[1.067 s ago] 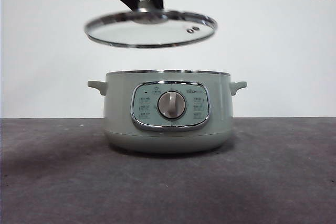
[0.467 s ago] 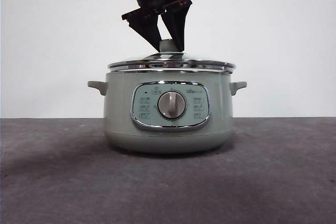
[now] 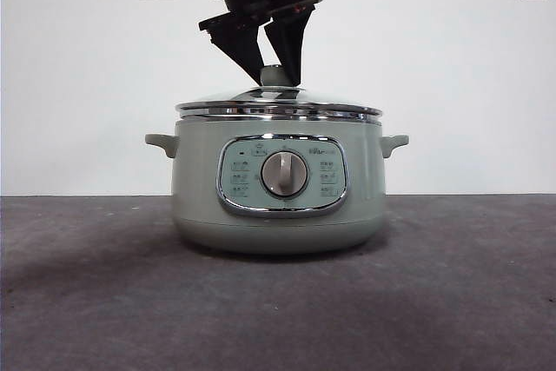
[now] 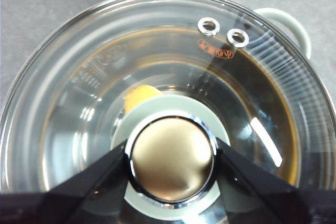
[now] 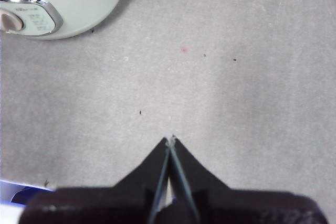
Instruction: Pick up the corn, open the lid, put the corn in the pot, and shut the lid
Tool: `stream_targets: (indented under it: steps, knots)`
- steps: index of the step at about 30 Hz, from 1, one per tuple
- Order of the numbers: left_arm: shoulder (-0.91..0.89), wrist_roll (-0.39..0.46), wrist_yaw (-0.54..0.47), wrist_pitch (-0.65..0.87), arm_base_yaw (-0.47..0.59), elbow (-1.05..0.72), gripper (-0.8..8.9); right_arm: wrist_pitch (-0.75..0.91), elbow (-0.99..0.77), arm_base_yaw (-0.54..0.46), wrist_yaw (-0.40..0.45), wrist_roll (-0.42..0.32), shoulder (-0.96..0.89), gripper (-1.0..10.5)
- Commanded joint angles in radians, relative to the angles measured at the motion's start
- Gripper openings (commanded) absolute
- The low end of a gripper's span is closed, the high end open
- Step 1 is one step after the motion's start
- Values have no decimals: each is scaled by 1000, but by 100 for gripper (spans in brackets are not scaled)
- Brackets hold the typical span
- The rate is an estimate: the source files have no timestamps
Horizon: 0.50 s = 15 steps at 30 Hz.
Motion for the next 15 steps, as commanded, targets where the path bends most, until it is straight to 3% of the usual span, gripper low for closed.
stream_targets:
  steps: [1,15]
  knots:
    - [-2,-5,-3,24,11,7,-12,-1,-10,2,4,11,-1,-16]
    - [71,5,58,-19,5,5,-12,5,-10,2,4,11,-1,-16]
